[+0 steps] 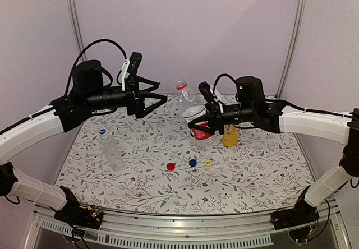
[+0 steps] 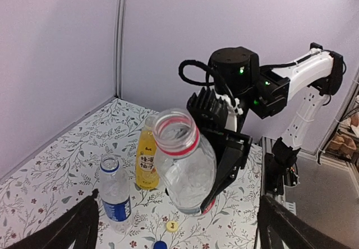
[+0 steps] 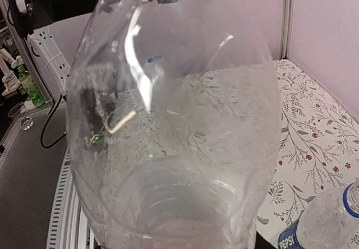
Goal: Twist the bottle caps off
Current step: Pass from the right arm to the left
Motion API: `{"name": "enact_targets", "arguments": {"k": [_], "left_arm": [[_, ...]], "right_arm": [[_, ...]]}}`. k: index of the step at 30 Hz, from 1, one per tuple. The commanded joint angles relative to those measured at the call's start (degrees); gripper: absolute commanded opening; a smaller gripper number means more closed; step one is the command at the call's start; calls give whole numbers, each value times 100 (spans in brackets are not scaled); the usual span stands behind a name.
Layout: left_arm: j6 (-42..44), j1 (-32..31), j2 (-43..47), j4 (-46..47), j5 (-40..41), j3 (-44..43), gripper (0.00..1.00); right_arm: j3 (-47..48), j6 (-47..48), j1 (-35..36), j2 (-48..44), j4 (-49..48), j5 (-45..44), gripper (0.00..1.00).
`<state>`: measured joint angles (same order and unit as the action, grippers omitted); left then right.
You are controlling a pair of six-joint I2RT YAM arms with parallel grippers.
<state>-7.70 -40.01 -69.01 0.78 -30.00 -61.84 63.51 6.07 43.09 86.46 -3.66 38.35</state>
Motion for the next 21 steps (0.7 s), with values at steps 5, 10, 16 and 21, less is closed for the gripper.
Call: {"name": "enact_targets", "arguments": {"k": [5, 10, 16, 21], "left_arm": [[-649, -99, -713, 341, -240, -802, 91], [-745, -121, -1056, 331, -453, -1109, 77], [-790, -170, -1290, 318, -608, -1289, 70], [-797, -193, -1366, 318, -700, -1341, 63]], "right_arm": [[261, -19, 166, 213, -156, 225, 45], [300, 21, 200, 273, -109, 193, 45], [296, 35, 207, 260, -100, 160, 45], [303, 47, 208, 241, -91, 138, 45]]}}
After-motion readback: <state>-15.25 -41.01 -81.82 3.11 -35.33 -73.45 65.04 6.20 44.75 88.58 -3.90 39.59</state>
